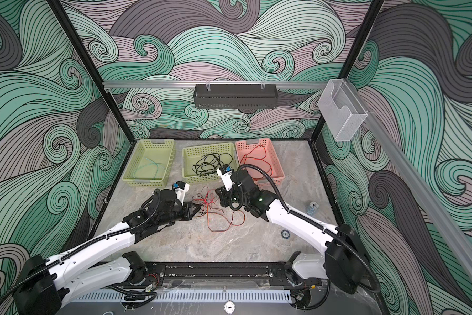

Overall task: Untangle and sort cables by color
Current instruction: Untie the cable.

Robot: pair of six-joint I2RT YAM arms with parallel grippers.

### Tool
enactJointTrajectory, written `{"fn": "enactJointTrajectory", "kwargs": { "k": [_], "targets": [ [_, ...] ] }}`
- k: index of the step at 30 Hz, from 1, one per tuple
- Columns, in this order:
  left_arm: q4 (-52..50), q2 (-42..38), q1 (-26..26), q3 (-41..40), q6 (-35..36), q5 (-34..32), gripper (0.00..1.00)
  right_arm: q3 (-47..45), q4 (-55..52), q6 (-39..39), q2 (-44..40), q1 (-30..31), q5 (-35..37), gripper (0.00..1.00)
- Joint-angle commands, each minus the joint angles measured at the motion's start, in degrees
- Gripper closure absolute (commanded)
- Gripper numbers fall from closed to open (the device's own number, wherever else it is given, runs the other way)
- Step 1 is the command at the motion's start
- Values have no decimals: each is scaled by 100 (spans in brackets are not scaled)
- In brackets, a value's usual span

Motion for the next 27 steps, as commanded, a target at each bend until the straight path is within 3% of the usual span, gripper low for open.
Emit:
{"fn": "enactJointTrajectory", "kwargs": {
  "k": [1, 9, 20, 27],
  "targets": [
    [-343, -231, -41, -185, 74, -341, 100, 128, -117, -3, -470, -423, 498, 100],
    [-800, -1030, 8, -564, -81, -984, 100, 135, -400, 236, -1294, -1505, 434, 100],
    [-1621, -2109, 185, -920, -577, -2140, 100, 559, -590, 304, -2064, -2014, 694, 100],
    [-2032, -2925, 365, -960, -718, -2186, 100, 635, -849, 332, -2192, -2063, 720, 100]
  ]
}}
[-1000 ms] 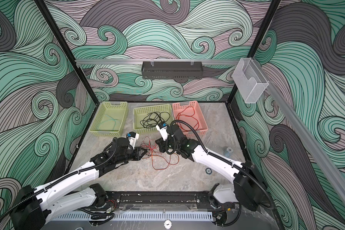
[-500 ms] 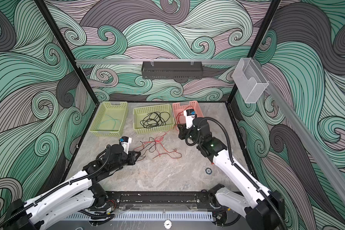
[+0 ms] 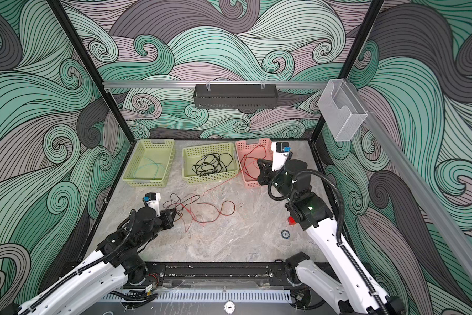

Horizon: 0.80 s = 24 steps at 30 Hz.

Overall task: Untangle and sort cables by color
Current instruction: Untie the cable.

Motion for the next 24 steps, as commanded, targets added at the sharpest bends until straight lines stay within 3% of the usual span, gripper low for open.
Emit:
{"fn": "enactJointTrajectory", "kwargs": {
  "k": [1, 7, 14, 18, 24],
  "targets": [
    [-618, -201, 91, 91, -72, -293, 100, 60, -145, 42, -147, -65, 473, 100],
    [-732, -37, 192, 149, 3, -327, 100, 113, -301, 138, -635, -568, 1207, 100],
    [-540, 78, 353, -97, -299, -425, 100, 499, -274, 848, -699, -1731, 895, 100],
    [-453, 157, 417, -160, -322, -403, 81, 713, 125, 1351, -536, -2146, 377, 100],
    [-244, 363, 469, -204, -266, -315, 68, 1543, 437, 1648, 132, -2145, -343, 100]
  ]
}}
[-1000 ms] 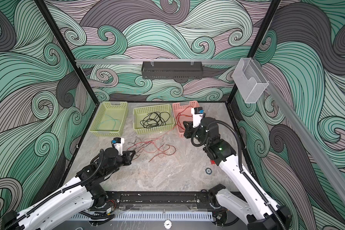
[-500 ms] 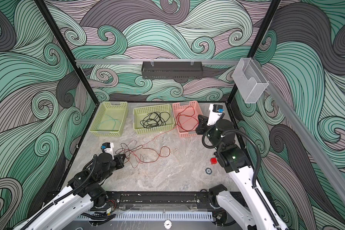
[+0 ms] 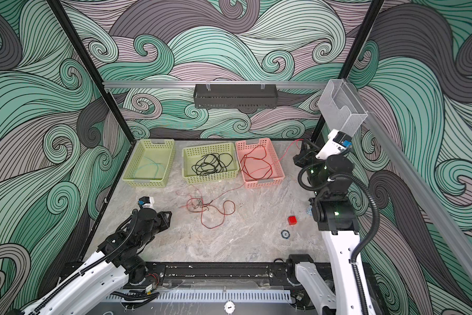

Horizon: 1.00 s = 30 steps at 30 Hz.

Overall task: Untangle and sort cables by color
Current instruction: Untie the cable.

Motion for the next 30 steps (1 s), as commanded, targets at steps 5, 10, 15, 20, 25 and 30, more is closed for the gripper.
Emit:
{"fn": "enactJointTrajectory", "kwargs": {
  "k": [5, 10, 15, 20, 25, 30],
  "targets": [
    [462, 208, 71, -109, -11, 164, 47, 1069, 201, 124, 615, 347, -945, 100],
    [1361, 715, 67, 149, 388, 1377, 32, 1703, -245, -488, 930, 1320, -821, 100],
    [1969, 1844, -67, 888, 864, 2308, 29, 2224, -458, -734, 1291, 1945, -845, 100],
    [2739, 2952, -715, 1433, 1415, 2257, 26, 2819, -622, -1024, 1615, 2439, -744, 100],
    [3491, 4023, -1130, 1922, 1680, 2192, 24, 3729, -917, -1217, 2016, 2762, -703, 100],
    [4078, 4851, -1313, 2274, 1793, 1927, 23, 4691, -1284, -1355, 2444, 3045, -734, 100]
  ]
}}
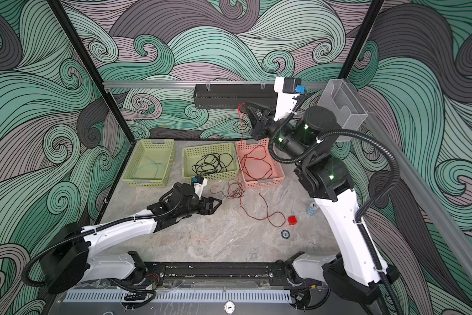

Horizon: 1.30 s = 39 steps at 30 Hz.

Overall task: Untangle and sort cables by color
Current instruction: Untie the cable.

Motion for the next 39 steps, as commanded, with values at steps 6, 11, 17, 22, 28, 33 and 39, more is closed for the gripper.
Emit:
{"fn": "enactJointTrajectory", "kwargs": {
  "k": [6, 11, 17, 22, 28, 33, 39],
  "targets": [
    [1010, 1185, -224, 752, 395, -332, 23, 1052, -552, -390, 390, 412, 149, 100],
    [1355, 1882, -283, 875, 283, -388, 30, 1404, -651, -524, 501, 451, 301, 100],
    [1710, 2322, -283, 783, 1, -552, 75, 1869, -589, -665, 596, 453, 521, 100],
    [1452, 2226, -279, 525, -52, -544, 100, 1982, -422, -1019, 544, 448, 1010, 100],
    [1132, 1566, -275, -315, -195, -1146, 100, 1993, -217, -1391, 465, 393, 1535, 100],
    [638, 617, -85, -1073, -577, -1768, 100, 1913, -79, -1430, 412, 260, 1673, 100],
    [-1046, -1172, 640, -1575, -878, -2086, 100, 1609, -71, -1363, 386, -218, 1766, 100]
  ]
}}
